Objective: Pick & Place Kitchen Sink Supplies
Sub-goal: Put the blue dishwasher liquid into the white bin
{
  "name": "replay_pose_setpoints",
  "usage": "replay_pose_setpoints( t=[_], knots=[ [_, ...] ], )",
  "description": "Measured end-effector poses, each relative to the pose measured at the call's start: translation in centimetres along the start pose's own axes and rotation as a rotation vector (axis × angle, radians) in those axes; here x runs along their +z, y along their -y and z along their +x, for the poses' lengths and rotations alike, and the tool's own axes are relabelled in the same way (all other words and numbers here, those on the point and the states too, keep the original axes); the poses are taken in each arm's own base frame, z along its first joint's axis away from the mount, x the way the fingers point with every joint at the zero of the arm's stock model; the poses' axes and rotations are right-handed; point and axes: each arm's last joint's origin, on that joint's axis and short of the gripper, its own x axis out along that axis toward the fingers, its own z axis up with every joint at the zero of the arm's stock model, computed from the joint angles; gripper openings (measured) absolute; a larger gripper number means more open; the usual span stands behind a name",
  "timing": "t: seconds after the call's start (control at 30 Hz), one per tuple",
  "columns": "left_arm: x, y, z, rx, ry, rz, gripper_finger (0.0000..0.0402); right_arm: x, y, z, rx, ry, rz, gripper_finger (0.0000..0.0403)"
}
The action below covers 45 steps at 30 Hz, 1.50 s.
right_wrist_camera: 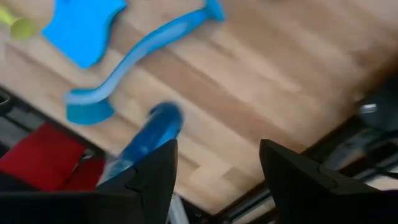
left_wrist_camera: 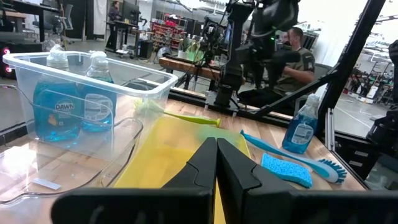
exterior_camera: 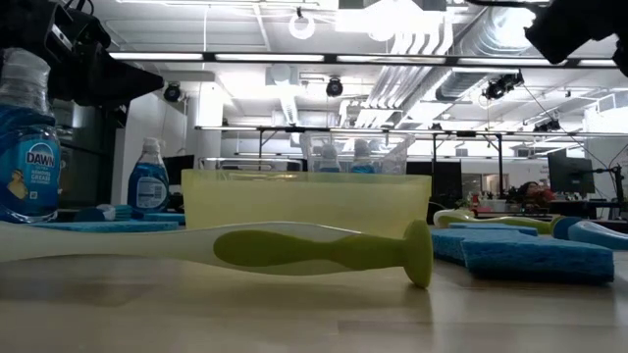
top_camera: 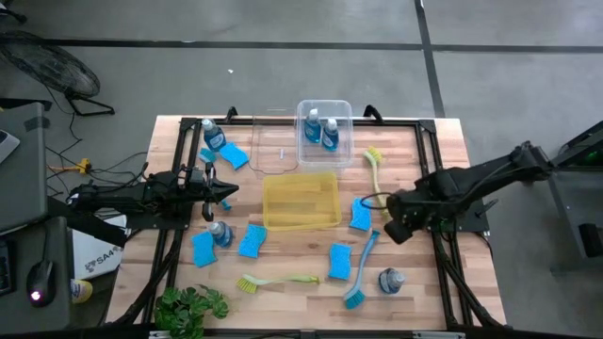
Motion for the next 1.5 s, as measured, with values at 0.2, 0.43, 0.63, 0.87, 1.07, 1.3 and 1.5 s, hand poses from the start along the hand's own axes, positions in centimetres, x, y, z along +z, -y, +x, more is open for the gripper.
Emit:
replay_pose_setpoints(
  t=[0.2, 0.43, 0.63, 0.87, 1.07, 1.3, 1.5],
  knots=[
    [0.0, 0.0, 0.0, 0.000, 0.000, 0.000, 0.0001, -0.8, -1.7, 1.0, 0.056, -0.073, 0.019, 0.0220],
    [0.0, 0.0, 0.0, 0.000, 0.000, 0.000, 0.0001, -1.7, -3.6, 2.2, 0.105, -0.229, 0.100, 0.0220],
    [0.0, 0.0, 0.0, 0.000, 0.000, 0.000, 0.0001, -1.6, -4.3, 2.8, 0.104, -0.327, 0.179, 0.0220],
    [0.0, 0.0, 0.0, 0.000, 0.000, 0.000, 0.0001, -0.3, -5.2, 3.4, 0.141, -0.395, 0.237, 0.0220],
    [0.0, 0.0, 0.0, 0.000, 0.000, 0.000, 0.0001, 0.5, -5.6, 4.1, 0.133, -0.409, 0.262, 0.0220],
    [0.0, 0.0, 0.0, 0.000, 0.000, 0.000, 0.0001, 0.6, -5.6, 4.3, 0.125, -0.404, 0.267, 0.0220],
    [0.0, 0.0, 0.0, 0.000, 0.000, 0.000, 0.0001, 0.6, -5.6, 4.3, 0.124, -0.363, 0.256, 0.0220]
  ],
)
